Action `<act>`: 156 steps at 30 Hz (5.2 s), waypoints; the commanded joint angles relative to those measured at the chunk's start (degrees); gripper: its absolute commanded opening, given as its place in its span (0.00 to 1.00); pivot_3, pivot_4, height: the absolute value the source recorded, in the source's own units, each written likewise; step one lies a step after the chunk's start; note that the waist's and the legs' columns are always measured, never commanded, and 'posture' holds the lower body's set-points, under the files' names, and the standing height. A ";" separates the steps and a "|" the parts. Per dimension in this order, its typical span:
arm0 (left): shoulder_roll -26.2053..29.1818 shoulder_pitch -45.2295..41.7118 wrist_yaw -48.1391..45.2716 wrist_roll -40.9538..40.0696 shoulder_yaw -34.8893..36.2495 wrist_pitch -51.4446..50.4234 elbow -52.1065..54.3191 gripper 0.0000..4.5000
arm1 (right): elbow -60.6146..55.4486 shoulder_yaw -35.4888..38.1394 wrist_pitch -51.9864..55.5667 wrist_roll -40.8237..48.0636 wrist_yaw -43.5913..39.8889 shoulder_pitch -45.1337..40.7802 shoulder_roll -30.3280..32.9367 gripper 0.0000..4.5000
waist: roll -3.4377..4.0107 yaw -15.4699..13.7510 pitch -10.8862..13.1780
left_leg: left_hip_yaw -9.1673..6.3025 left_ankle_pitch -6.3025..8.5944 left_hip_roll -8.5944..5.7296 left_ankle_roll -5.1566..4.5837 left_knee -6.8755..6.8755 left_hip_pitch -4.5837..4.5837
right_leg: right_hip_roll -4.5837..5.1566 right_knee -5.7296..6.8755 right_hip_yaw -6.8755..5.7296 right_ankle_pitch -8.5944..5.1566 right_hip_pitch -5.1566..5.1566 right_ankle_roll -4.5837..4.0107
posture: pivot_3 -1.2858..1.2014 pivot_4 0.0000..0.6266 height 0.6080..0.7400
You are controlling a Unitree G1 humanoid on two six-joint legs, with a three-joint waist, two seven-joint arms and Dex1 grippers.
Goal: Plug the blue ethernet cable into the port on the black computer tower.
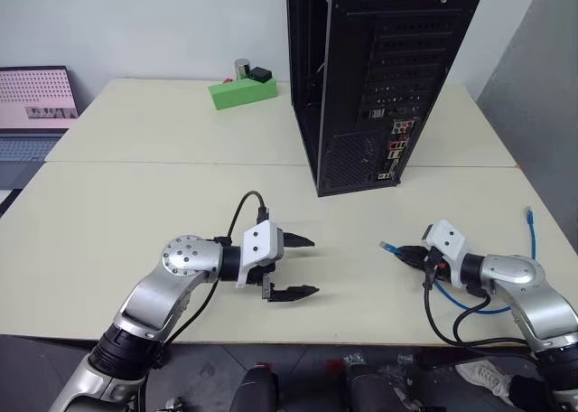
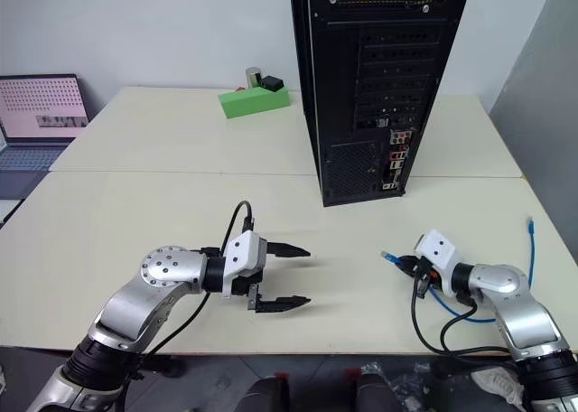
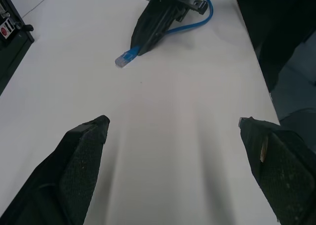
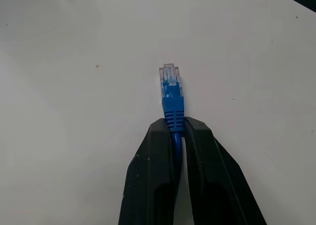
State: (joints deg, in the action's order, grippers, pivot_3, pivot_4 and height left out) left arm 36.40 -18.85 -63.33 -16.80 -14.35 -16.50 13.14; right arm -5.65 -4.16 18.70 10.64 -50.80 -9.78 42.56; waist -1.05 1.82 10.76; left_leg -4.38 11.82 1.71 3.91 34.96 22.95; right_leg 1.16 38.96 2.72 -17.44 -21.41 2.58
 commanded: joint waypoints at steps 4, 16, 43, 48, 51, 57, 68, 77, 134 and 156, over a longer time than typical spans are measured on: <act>-1.69 -4.47 -2.01 1.10 -2.16 0.47 -2.51 1.00 | -15.44 -5.28 6.51 3.99 -4.84 -4.30 -0.28 0.02 | 0.00 0.15 0.00 | -0.02 0.00 0.01 0.00 0.00 0.00 | -0.03 0.03 0.00 0.00 -0.02 0.00 | 0.52 0.24 1.00; -3.08 -8.24 -4.72 3.75 -5.11 2.46 -5.64 1.00 | -19.01 -11.48 9.42 3.93 -6.28 -8.95 -1.62 0.01 | 0.00 0.07 0.00 | -0.07 0.00 0.00 0.00 0.01 0.03 | -0.02 0.01 -0.06 0.00 -0.02 0.00 | 0.52 0.24 1.00; -4.73 -8.89 -5.73 8.62 -5.64 10.09 -10.49 0.06 | -20.83 -13.21 10.10 3.30 -6.39 -9.84 -2.09 0.01 | 0.00 0.04 0.00 | -0.09 0.00 0.01 0.00 0.01 0.04 | -0.03 0.02 -0.09 0.00 -0.02 0.00 | 0.52 0.24 1.00; -5.74 -8.72 -5.02 8.99 -4.71 14.15 -12.05 0.06 | -19.57 -12.59 8.21 2.49 -7.99 -10.50 -0.70 0.20 | 0.00 0.04 0.00 | -0.09 0.00 0.00 0.00 0.01 0.03 | -0.02 0.02 -0.09 0.00 -0.02 0.00 | 0.52 0.24 1.00; -6.66 -7.82 -4.35 8.61 -3.94 17.67 -13.26 0.06 | -17.81 -8.86 7.47 3.25 -8.78 -11.15 1.04 0.39 | 0.00 0.05 0.00 | -0.09 0.00 0.00 0.00 0.01 0.03 | -0.02 0.02 -0.09 0.00 -0.02 0.00 | 0.52 0.24 1.00; -8.50 -5.93 -2.14 9.36 -2.60 29.74 -17.11 0.06 | -18.67 0.62 13.44 11.53 -9.42 -6.98 4.01 0.62 | 0.00 -0.15 0.00 | -0.10 0.00 -0.01 0.00 0.02 0.05 | 0.01 0.01 -0.12 0.01 0.00 -0.01 | 0.52 0.24 1.00; -10.35 -11.69 11.07 22.60 -1.59 72.99 -36.31 0.06 | -21.70 8.66 29.74 31.40 -1.59 -3.40 -4.77 0.62 | 0.00 -0.11 0.00 | -0.10 0.00 -0.03 0.00 0.03 0.04 | 0.01 0.02 -0.10 0.02 0.01 -0.01 | 0.52 0.24 1.00; -9.51 -13.92 21.21 29.61 -1.46 86.23 -42.42 0.06 | -22.03 6.10 31.37 34.54 1.67 -3.99 -8.32 0.62 | 0.00 -0.07 0.00 | -0.10 0.00 -0.02 0.00 0.03 0.04 | 0.00 0.03 -0.11 0.02 0.01 0.01 | 0.52 0.24 1.00; -9.49 -6.69 20.38 0.53 -3.56 20.72 -11.28 0.83 | -14.60 12.85 20.74 23.56 17.33 -9.61 -9.76 0.00 | 0.02 0.07 -0.01 | -0.15 0.00 0.00 0.00 0.03 0.06 | -0.01 0.08 -0.16 0.02 0.00 0.01 | 0.52 0.24 1.00; -24.92 -13.32 39.93 10.77 -1.56 -1.25 -6.19 0.83 | -3.33 10.21 16.40 2.67 44.89 -22.81 -25.83 0.00 | 0.02 0.03 -0.01 | -0.13 -0.01 -0.03 0.02 0.00 0.09 | -0.01 0.07 -0.11 0.03 -0.06 0.00 | 0.52 0.24 1.00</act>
State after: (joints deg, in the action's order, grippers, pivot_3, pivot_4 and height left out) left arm 12.64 -30.77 -24.20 -6.64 -16.43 -18.41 6.00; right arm -6.49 4.85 34.58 14.24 -7.31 -31.02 16.82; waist -1.03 1.84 10.75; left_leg -4.52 11.81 1.68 3.93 34.96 23.03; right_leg 1.16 39.03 2.61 -17.41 -21.47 2.58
